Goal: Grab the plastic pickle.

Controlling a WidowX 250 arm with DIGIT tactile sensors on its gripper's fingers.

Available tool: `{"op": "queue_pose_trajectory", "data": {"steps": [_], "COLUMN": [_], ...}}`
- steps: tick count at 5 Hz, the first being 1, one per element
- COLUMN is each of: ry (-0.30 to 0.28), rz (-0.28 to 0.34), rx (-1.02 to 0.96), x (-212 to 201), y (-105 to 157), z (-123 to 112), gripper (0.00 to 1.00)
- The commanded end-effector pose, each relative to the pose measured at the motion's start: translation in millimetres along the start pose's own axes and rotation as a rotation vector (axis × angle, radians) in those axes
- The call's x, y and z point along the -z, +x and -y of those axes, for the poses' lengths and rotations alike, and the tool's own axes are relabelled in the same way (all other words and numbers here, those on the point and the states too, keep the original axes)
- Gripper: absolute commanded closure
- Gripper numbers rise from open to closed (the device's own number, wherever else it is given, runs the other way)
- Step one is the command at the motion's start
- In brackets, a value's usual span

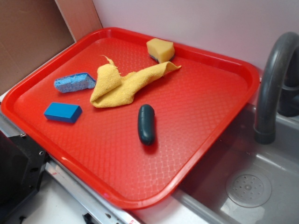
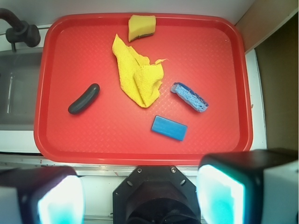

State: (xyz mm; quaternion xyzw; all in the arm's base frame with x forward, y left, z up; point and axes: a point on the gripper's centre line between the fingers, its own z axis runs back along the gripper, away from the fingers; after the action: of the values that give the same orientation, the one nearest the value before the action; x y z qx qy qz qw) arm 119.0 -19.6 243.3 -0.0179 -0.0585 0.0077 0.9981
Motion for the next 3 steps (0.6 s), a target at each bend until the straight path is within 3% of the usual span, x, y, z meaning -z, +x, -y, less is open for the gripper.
{"op": "queue_pose_trajectory", "data": {"steps": [1, 2, 3], "ry": [0.0, 0.042, 0.112], "rz": [0.0, 0.02, 0.001], "rx": [0.0, -0.174, -0.417], "x": [0, 10, 26], "y": [0, 7, 17], "z": [0, 5, 13], "gripper": [0.0, 0.0, 0.0]}}
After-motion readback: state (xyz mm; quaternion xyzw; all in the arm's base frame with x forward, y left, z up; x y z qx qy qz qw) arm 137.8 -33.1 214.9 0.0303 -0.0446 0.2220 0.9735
